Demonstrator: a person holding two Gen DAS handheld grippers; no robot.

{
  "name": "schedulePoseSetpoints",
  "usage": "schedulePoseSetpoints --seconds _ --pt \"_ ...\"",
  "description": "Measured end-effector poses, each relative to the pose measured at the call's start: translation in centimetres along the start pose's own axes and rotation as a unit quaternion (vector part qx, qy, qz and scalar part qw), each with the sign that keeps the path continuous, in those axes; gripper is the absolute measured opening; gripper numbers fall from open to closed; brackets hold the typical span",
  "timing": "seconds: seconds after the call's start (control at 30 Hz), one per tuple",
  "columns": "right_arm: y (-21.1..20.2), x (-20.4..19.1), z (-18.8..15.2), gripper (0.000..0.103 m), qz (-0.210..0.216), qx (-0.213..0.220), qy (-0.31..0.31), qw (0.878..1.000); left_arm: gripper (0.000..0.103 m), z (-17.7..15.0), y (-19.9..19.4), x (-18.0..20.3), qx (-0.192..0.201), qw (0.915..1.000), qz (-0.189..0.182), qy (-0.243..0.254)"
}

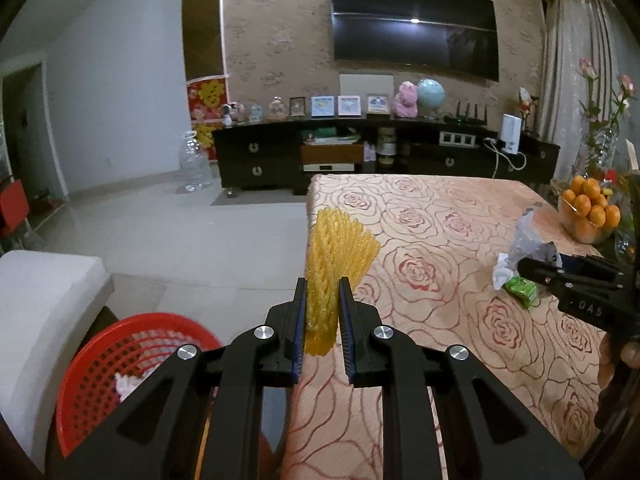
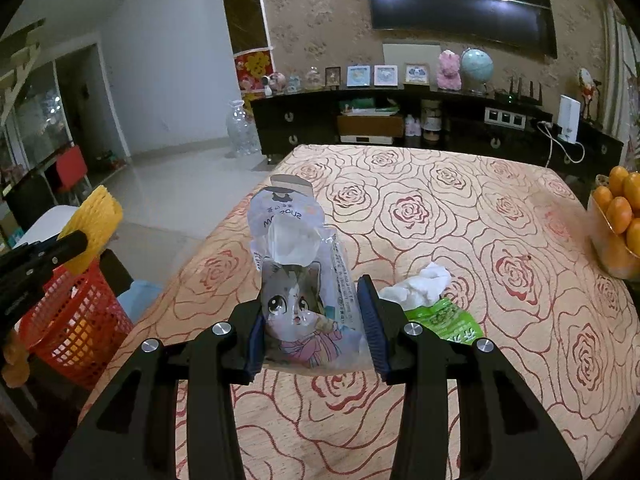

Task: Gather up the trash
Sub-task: 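Carry the yellow block in the left tool and cat-print bag in the right tool to the basket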

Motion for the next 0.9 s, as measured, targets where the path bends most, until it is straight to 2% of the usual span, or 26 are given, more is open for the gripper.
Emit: schedulePoseSetpoints --seconds 0.2,0.57,0.9 --pt "-1.1 -1.5 -0.3 0.040 0.006 0.009 -0.008 1.000 0.014 -0.9 -2.7 -2.8 0.008 0.9994 0.033 -0.003" --pt "-1.0 -6.0 -1.1 0.040 0.017 0.006 -0.036 0.999 0.014 -3.0 -5.1 -10.2 0.001 0.9947 0.086 -0.058" --pt "-0.9 -11.0 -1.0 0.040 0.043 -0.003 -0.056 0.997 0.014 -4.4 -5.3 -13.9 -0.012 0.9902 0.100 -0.097"
Point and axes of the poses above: each gripper's, at about its wrist camera, not at the fingertips, and y roughly the way its jaws point, x to its right, z to its top, the point moved 7 cm from there along y, roughly the way its jaws point, and after that the axes turned 1 degree about -x, right-handed, at the moved point
